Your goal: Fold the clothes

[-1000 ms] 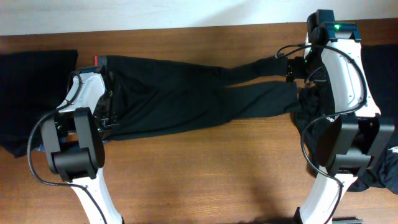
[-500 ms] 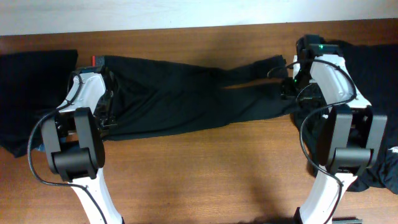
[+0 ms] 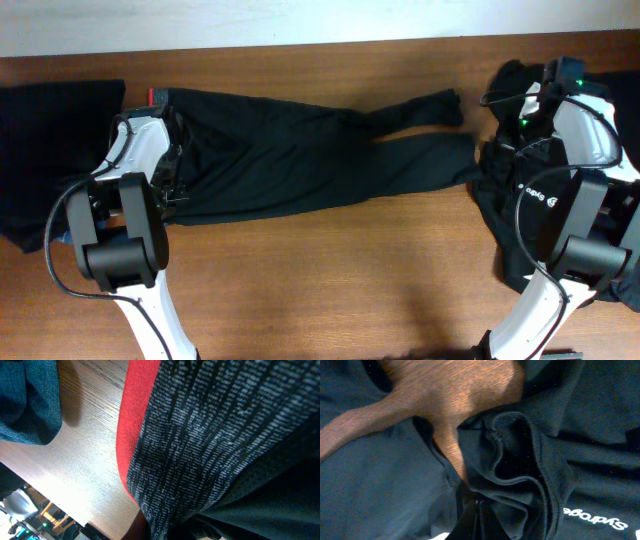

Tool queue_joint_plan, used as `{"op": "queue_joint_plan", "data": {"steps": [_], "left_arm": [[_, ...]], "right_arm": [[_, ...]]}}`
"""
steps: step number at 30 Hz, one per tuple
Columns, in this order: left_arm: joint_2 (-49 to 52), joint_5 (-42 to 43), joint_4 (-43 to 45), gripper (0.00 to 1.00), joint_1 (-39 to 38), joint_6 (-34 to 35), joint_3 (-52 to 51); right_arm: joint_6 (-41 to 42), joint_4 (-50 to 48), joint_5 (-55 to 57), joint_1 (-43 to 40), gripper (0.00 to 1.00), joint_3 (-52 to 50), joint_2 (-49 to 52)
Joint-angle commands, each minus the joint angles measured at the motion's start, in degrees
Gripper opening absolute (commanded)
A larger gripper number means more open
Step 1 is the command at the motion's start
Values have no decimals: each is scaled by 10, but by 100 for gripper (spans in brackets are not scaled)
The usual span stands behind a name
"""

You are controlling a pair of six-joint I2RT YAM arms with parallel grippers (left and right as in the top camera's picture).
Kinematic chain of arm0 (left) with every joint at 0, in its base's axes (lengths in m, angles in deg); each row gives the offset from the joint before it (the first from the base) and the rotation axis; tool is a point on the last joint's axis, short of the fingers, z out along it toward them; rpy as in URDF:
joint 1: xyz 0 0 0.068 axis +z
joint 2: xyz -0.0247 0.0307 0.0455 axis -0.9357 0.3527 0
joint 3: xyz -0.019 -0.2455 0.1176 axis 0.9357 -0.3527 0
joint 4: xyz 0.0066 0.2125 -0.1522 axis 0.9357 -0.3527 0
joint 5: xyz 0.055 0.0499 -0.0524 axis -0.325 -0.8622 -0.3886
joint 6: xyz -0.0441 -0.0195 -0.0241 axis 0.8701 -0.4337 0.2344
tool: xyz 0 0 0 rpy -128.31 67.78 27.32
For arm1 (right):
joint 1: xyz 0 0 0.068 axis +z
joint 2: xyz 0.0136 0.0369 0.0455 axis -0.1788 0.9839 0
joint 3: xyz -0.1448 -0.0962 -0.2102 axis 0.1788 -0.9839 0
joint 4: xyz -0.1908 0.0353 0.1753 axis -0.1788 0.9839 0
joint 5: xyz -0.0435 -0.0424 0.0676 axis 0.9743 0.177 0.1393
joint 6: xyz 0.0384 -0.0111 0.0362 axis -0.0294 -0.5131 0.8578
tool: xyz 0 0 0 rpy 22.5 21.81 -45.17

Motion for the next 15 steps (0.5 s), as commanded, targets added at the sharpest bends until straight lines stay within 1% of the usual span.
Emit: {"op": "queue_joint_plan", "data": {"steps": [1,6,8,11,13,15], "left_arm": [[-19,5,3,1,3,12,-3],[-19,8,3,0,3,12,-3],[-19,8,3,0,3,12,-3],[-19,8,3,0,3,12,-3],[-19,8,2,1,3,12,-3],[-19,9,-1,1,3,12,-3]], "right_arm": [[-4,0,-16,5,4,-5,37],[-10,0,-13,3,4,-5,85],[-15,3,10,-1,4,-5,100],[-14,5,104,-16,4,-3,102],[38,8,228,-42,4,1,102],[71,11,279,-69,4,1,102]]}}
